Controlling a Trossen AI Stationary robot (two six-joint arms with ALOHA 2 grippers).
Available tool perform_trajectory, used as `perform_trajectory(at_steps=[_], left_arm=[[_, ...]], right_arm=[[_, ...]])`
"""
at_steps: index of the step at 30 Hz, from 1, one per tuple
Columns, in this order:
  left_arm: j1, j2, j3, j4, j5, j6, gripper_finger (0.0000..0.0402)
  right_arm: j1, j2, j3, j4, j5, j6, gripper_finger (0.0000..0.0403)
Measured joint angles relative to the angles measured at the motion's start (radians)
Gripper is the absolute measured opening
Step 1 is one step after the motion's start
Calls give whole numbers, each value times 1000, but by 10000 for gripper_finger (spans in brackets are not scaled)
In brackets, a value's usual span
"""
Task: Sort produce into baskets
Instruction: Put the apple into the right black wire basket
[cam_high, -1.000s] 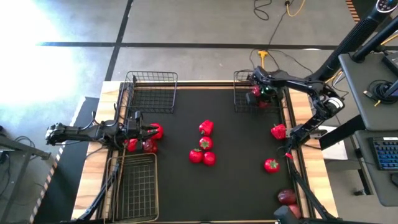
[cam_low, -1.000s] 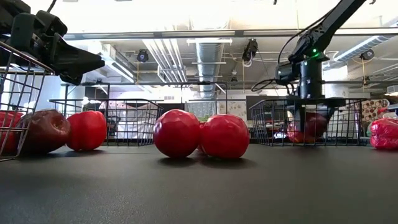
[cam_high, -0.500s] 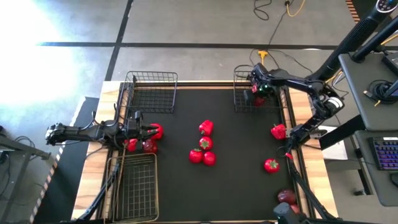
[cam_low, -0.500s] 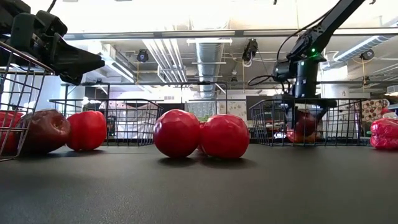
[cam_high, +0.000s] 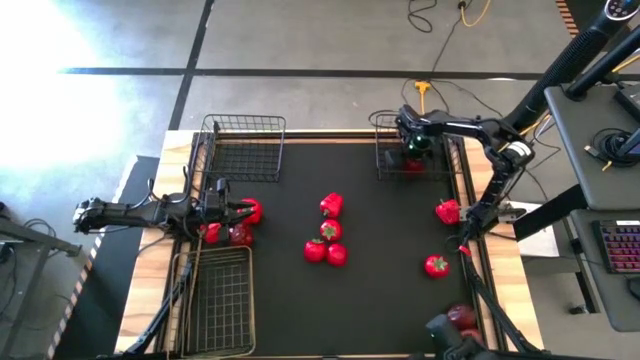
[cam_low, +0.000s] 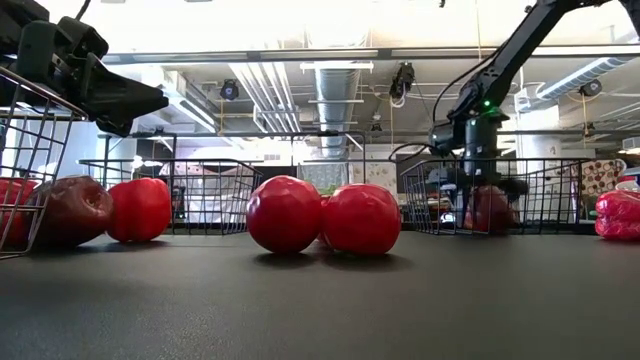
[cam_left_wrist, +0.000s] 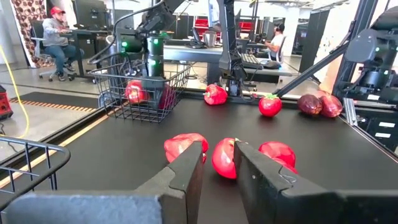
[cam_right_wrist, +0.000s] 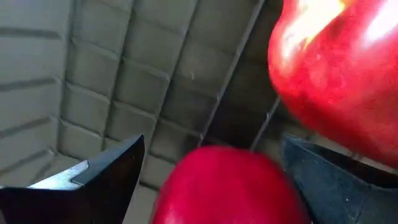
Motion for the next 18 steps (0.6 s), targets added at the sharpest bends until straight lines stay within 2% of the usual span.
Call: perform_trajectory(at_steps=[5, 12, 18], left_arm=[[0, 0, 0, 0, 0, 0, 77], [0, 0, 0, 0, 0, 0, 77], [0, 0, 0, 0, 0, 0, 77]], right_arm=[[0, -12, 57, -36, 29, 0, 366], [0, -27, 157, -213, 124, -4, 366], [7, -111, 207, -257, 124, 0, 366]])
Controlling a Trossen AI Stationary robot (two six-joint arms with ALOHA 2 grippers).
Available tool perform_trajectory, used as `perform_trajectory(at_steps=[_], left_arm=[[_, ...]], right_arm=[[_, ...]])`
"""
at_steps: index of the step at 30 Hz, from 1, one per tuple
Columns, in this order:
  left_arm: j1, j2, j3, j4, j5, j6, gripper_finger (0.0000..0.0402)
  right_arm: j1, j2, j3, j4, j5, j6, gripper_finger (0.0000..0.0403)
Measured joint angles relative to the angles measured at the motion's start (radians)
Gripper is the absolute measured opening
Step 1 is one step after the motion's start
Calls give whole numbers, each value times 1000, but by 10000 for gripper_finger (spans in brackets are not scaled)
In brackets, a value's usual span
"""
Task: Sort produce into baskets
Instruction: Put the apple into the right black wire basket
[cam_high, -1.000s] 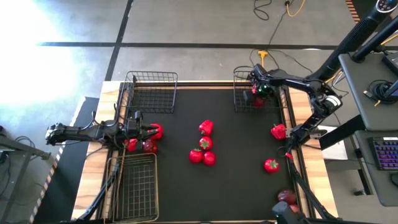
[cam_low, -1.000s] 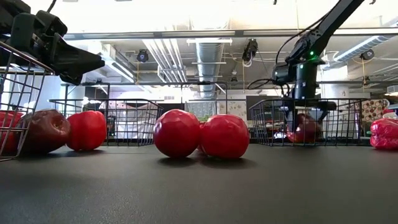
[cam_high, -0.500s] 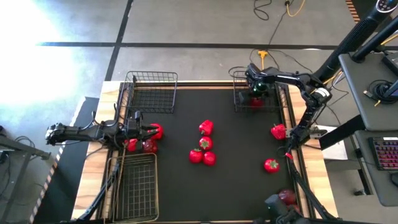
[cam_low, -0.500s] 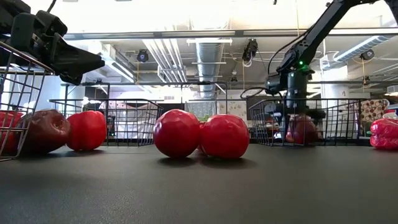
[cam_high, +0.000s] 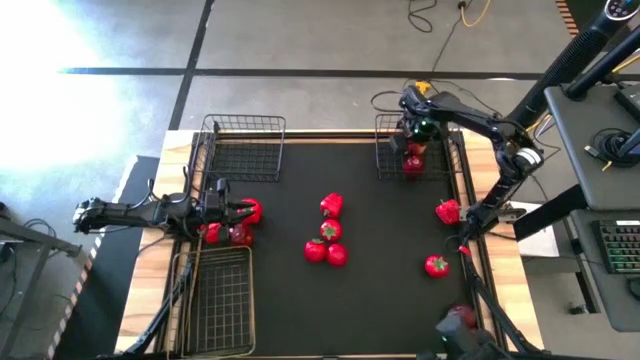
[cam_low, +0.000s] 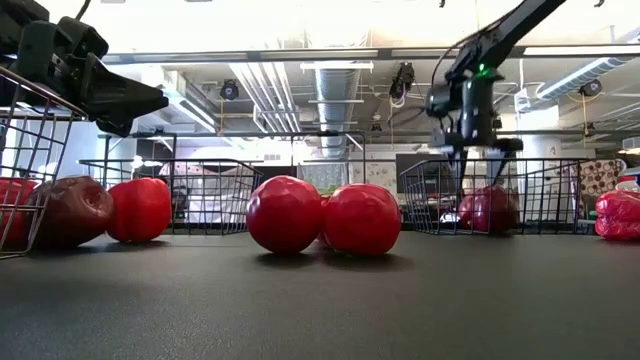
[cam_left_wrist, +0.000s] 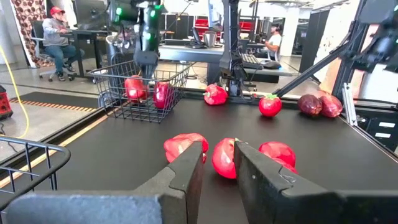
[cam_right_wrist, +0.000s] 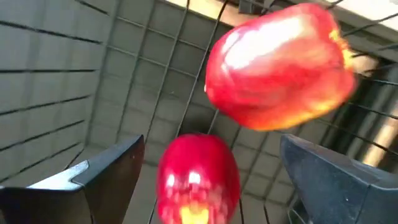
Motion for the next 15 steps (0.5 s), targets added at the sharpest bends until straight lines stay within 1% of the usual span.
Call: perform_trajectory(at_steps=[3, 7, 12, 15], left_arm=[[0, 0, 0, 0, 0, 0, 77], [0, 0, 0, 0, 0, 0, 77], [0, 0, 0, 0, 0, 0, 77], [0, 0, 0, 0, 0, 0, 77]], right_arm=[[25, -72, 12, -51, 1, 0, 366], [116, -202, -2, -117, 0, 18, 366], [309, -382, -36, -177, 12, 117, 366], [436, -455, -67, -228, 12, 140, 366]])
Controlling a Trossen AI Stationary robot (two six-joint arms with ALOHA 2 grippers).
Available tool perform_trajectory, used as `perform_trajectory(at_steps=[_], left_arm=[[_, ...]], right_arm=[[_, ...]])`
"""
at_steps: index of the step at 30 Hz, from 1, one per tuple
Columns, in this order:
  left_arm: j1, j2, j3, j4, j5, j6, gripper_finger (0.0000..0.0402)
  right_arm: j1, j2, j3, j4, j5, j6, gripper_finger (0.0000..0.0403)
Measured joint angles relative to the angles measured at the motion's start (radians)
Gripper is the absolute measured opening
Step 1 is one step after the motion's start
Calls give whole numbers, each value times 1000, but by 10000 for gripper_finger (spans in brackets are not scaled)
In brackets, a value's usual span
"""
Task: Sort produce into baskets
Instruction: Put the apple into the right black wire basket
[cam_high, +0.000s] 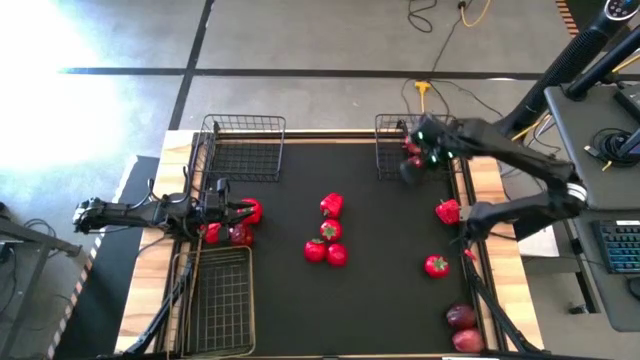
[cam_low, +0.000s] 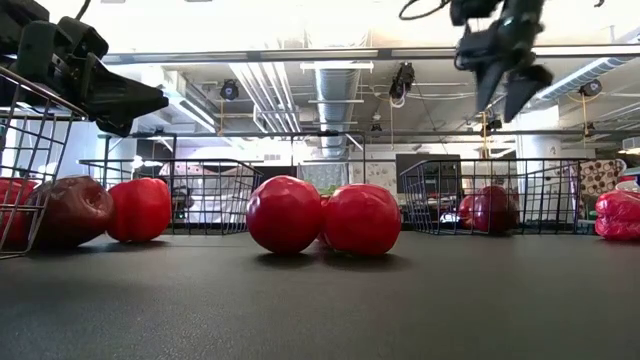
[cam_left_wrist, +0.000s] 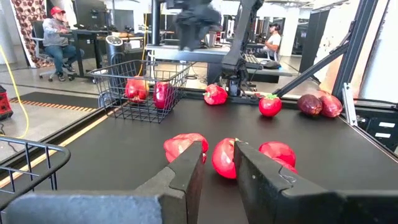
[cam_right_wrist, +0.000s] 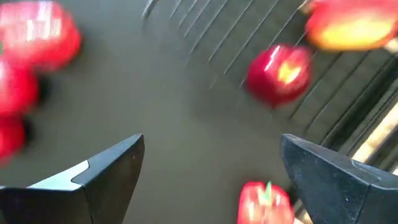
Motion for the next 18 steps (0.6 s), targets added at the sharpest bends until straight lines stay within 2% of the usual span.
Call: perform_trajectory(at_steps=[4, 7, 11, 15, 18], left_arm=[[0, 0, 0, 0, 0, 0, 77], [0, 0, 0, 0, 0, 0, 77], [0, 0, 0, 0, 0, 0, 77], [0, 0, 0, 0, 0, 0, 77], [0, 0, 0, 0, 0, 0, 77]], right_arm=[[164, -55, -75, -73, -42, 150, 366], [311, -75, -159, -38, -114, 265, 366], [541, -66, -248, 15, -115, 400, 366], [775, -32, -264, 25, -132, 590, 366], [926, 1, -227, 23, -130, 759, 366]])
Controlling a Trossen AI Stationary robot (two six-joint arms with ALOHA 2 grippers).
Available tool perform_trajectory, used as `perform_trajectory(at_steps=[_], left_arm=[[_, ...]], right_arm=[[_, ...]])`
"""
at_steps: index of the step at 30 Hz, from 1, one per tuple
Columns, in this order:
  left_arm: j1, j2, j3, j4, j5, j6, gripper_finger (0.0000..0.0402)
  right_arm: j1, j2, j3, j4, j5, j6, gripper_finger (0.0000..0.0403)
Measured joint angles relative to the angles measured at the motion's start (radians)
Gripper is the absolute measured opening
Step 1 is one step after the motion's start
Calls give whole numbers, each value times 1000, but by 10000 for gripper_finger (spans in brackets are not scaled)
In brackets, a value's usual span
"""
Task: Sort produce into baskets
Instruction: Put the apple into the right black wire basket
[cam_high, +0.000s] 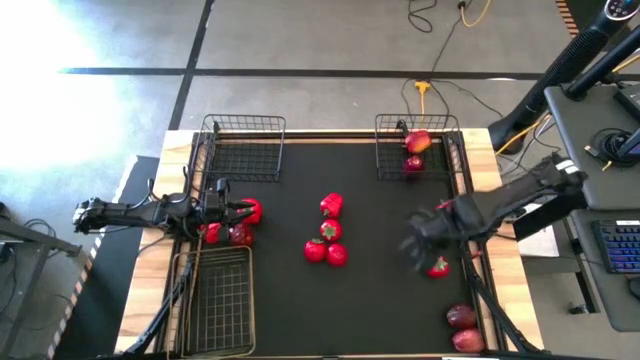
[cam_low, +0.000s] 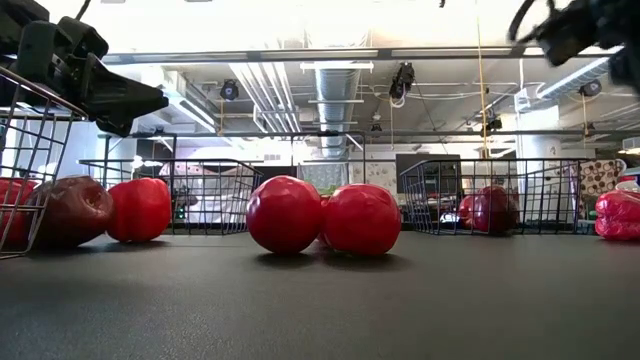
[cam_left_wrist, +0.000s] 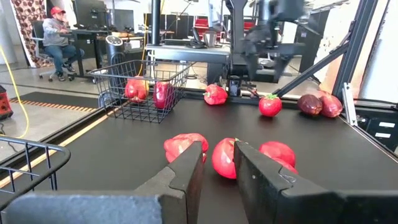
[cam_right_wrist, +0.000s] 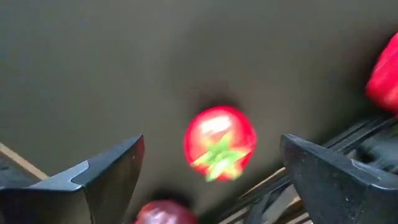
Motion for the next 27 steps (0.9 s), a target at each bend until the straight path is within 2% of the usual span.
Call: perform_trajectory(at_steps=[4, 9, 15, 22, 27], left_arm=[[0, 0, 0, 0, 0, 0, 77], [0, 0, 0, 0, 0, 0, 77], [0, 0, 0, 0, 0, 0, 77], [0, 0, 0, 0, 0, 0, 77], [0, 0, 0, 0, 0, 0, 77]], right_arm=[[191, 76, 55, 1, -2, 181, 366], [431, 209, 105, 2, -33, 264, 366], [548, 336, 174, -5, -90, 420, 366], [616, 437, 213, -2, -115, 257, 366], [622, 484, 223, 0, -238, 103, 366]])
